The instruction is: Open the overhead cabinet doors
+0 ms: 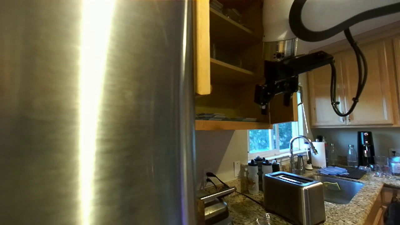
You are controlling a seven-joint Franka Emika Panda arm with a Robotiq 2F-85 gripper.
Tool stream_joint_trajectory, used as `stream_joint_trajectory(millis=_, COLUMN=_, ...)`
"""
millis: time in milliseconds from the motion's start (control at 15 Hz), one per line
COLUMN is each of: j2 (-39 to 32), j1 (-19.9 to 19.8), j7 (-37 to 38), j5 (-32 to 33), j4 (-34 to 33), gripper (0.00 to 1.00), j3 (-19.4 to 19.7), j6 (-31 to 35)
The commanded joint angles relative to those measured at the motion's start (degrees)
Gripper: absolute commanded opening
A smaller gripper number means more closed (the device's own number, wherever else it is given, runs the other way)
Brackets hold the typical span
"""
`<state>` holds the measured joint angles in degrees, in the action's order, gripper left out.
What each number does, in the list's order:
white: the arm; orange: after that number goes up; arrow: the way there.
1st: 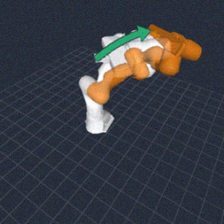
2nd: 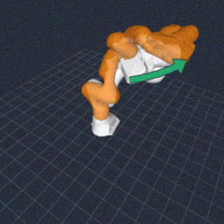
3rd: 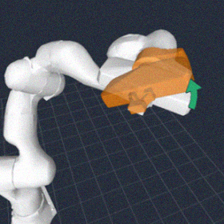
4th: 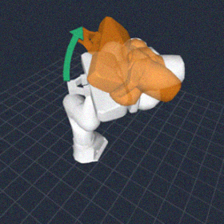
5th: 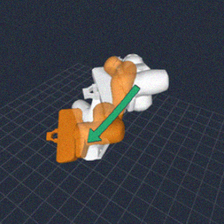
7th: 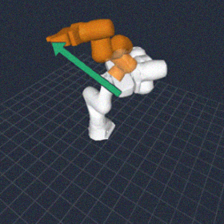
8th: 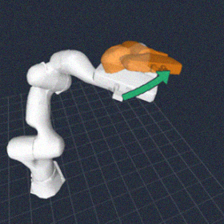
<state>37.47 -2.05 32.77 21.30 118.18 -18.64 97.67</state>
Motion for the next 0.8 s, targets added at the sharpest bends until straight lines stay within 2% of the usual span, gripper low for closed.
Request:
stream_joint_trajectory(millis=0, j2=-4.82, j1=-2.23, j7=0.67, j5=4.42, j4=-3.39, gripper=1.0, j3=0.97, j6=3.74)
stream_joint_trajectory(millis=333, j2=-8.2, j1=-4.61, j7=3.18, j5=12.03, j4=-5.04, gripper=1.0, j3=1.78, j6=2.9)
stream_joint_trajectory(millis=733, j2=-8.04, j1=-5.0, j7=5.72, j5=15.84, j4=-4.37, gripper=1.0, j3=4.91, j6=0.16)
